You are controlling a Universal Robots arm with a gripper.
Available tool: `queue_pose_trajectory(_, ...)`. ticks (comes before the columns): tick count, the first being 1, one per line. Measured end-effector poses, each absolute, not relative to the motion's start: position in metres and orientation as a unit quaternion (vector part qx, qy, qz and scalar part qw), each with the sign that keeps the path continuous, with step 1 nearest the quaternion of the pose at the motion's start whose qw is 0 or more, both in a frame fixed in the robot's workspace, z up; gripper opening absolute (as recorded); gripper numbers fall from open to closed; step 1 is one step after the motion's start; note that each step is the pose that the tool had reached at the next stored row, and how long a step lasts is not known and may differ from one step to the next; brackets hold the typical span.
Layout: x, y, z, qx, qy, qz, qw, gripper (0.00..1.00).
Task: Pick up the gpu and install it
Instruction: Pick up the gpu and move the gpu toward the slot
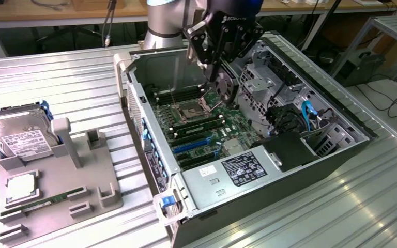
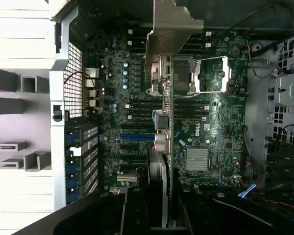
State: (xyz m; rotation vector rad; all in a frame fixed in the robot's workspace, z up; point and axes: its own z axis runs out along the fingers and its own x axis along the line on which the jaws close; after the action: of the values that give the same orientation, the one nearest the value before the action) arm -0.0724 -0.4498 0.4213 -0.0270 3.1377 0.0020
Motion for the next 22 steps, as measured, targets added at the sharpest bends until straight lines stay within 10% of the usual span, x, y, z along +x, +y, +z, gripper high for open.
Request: queue_pose_trajectory(22, -0.017, -0.450, 0.421, -0.009, 1.000, 0.001, 0.002, 0.28)
